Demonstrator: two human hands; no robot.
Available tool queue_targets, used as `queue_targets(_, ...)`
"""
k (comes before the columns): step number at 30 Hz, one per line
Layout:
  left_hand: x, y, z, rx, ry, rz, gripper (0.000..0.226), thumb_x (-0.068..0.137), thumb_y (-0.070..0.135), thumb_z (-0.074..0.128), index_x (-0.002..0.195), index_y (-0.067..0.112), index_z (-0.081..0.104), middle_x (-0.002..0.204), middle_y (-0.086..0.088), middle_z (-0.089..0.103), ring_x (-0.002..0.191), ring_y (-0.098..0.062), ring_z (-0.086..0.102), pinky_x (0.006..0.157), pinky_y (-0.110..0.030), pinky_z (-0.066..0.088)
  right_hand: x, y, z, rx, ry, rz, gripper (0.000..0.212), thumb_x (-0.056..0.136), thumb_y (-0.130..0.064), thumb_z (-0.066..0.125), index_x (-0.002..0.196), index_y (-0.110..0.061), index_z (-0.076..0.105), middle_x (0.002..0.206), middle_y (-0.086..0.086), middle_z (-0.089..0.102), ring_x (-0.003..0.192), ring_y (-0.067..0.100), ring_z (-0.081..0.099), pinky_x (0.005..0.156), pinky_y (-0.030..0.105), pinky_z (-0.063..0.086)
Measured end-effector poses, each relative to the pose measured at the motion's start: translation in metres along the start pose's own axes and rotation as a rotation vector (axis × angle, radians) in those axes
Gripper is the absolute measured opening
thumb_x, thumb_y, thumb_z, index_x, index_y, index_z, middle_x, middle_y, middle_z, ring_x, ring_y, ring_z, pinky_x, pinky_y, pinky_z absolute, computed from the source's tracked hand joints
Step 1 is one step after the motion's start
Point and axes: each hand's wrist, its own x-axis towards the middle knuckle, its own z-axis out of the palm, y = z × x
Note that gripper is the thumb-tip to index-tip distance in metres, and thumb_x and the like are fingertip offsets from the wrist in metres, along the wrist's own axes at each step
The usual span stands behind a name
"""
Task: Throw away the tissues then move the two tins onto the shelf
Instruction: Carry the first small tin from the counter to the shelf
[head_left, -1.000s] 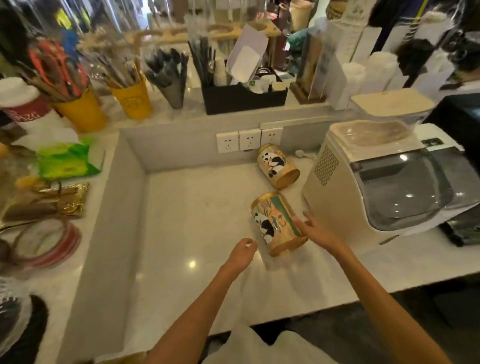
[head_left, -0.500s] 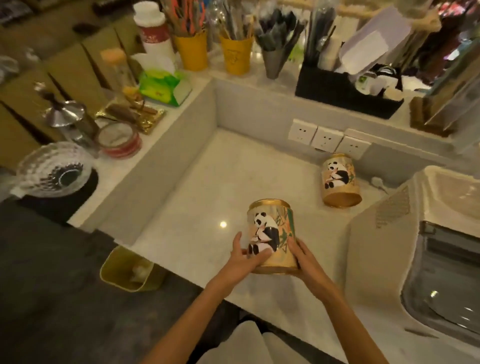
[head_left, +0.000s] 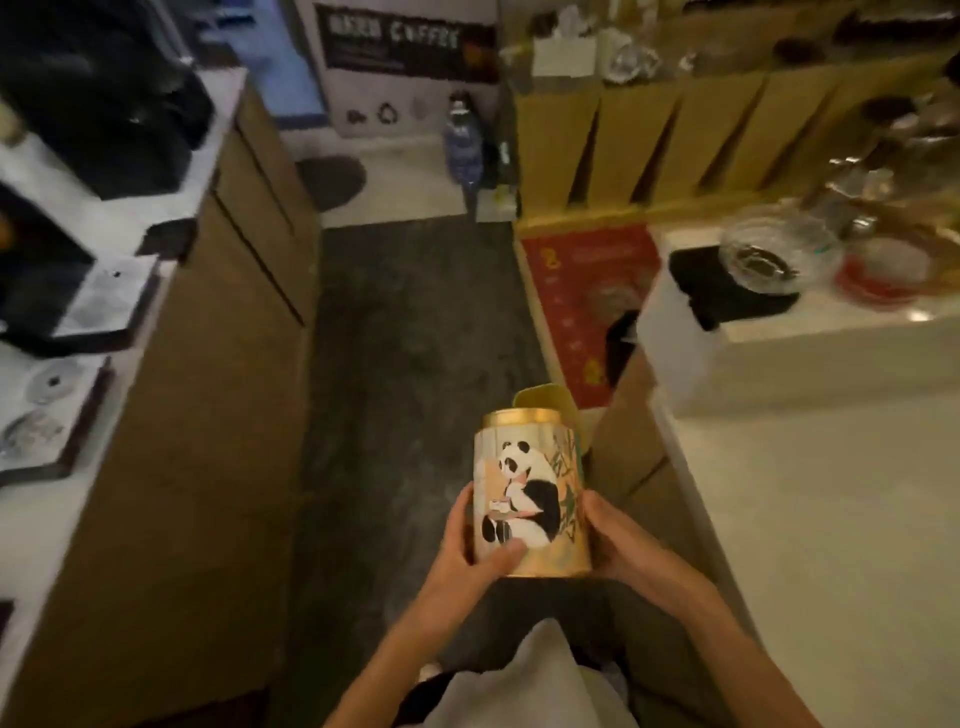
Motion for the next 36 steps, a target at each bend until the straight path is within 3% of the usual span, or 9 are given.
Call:
queue_targets(4,-0.048,0.023,-0.11,-0.084,0.32,0.135,0.097,0.073,0.029,0.087,0.145,0.046,0.024,0.139,0.001,0.053,0.116,-0.013,0.065,0.083,-0.029,0.059,0.085,-0.047,0.125,-0.259,-0.228,-0.001,0.076,0.068,-0.074,0.068,0.136,-0.054,0.04,0.136,-0.017,0.058,0.119,0.007,0.06,0.093,0.041,0.056)
queue_targets(8,-0.088,0.093,-0.21,-0.054,0.567,0.376,0.1,0.075,0.031,0.085,0.144,0.053,0.017,0.139,0.012,0.049,0.118,-0.004,0.061,0.083,-0.023,0.057,0.154,-0.126,0.266,-0.427,-0.452,-0.214,0.072,0.075,-0.051,0.078,0.135,-0.053,0.04,0.129,-0.023,0.062,0.116,-0.004,0.059,0.085,0.017,0.053)
queue_targets(11,-0.117,0.174,-0.278,0.039,0.737,0.579,0.097,0.068,0.044,0.087,0.133,0.07,0.02,0.138,0.028,0.047,0.121,0.0,0.058,0.088,-0.025,0.057,0.188,-0.205,0.368,-0.504,-0.624,-0.375,0.079,0.079,-0.044,0.076,0.144,-0.047,0.032,0.132,-0.025,0.06,0.122,-0.002,0.057,0.089,0.016,0.051)
queue_targets(14,-0.152,0.254,-0.332,0.12,0.914,0.762,0.101,0.063,0.049,0.087,0.137,0.065,0.02,0.143,0.021,0.046,0.124,-0.004,0.056,0.097,-0.035,0.055,0.208,-0.285,0.463,-0.534,-0.768,-0.547,0.083,0.07,-0.056,0.076,0.139,-0.056,0.029,0.124,-0.032,0.062,0.117,-0.004,0.058,0.091,0.019,0.052)
queue_targets(21,-0.233,0.409,-0.394,0.398,1.344,1.124,0.097,0.065,0.038,0.088,0.141,0.055,0.031,0.132,0.03,0.056,0.121,0.002,0.057,0.088,-0.013,0.052,0.209,-0.436,0.633,-0.596,-1.13,-0.884,0.059,0.064,-0.07,0.071,0.112,-0.08,0.04,0.111,-0.043,0.062,0.102,-0.012,0.063,0.071,0.01,0.053)
queue_targets(23,-0.25,0.434,-0.405,0.464,1.468,1.175,0.099,0.064,0.04,0.087,0.144,0.051,0.03,0.136,0.025,0.054,0.122,0.003,0.056,0.09,-0.012,0.051,0.205,-0.462,0.669,-0.673,-1.197,-1.003,0.064,0.061,-0.076,0.069,0.118,-0.077,0.038,0.116,-0.041,0.061,0.105,-0.013,0.061,0.077,0.013,0.053)
queue_targets(29,-0.319,0.491,-0.454,0.593,1.6,1.026,0.096,0.07,0.044,0.082,0.137,0.055,0.015,0.128,0.025,0.047,0.107,0.014,0.059,0.08,-0.007,0.051,0.198,-0.511,0.789,-0.774,-1.351,-1.17,0.077,0.062,-0.071,0.073,0.13,-0.06,0.039,0.115,-0.027,0.066,0.1,-0.009,0.063,0.079,0.018,0.049)
queue_targets(33,-0.377,0.52,-0.519,0.651,1.692,0.745,0.094,0.072,0.051,0.08,0.134,0.063,0.011,0.138,0.014,0.044,0.114,-0.003,0.054,0.109,-0.037,0.04,0.218,-0.507,0.896,-0.724,-1.467,-0.98,0.079,0.071,-0.048,0.082,0.138,-0.035,0.042,0.118,-0.007,0.07,0.102,0.008,0.069,0.08,0.029,0.059)
queue_targets(36,-0.415,0.534,-0.577,0.608,1.7,0.587,0.101,0.074,0.048,0.08,0.141,0.056,0.005,0.154,0.0,0.034,0.12,-0.015,0.05,0.109,-0.036,0.036,0.236,-0.493,0.973,-0.719,-1.504,-0.82,0.081,0.072,-0.042,0.082,0.14,-0.029,0.041,0.118,-0.005,0.068,0.109,0.016,0.065,0.095,0.04,0.055)
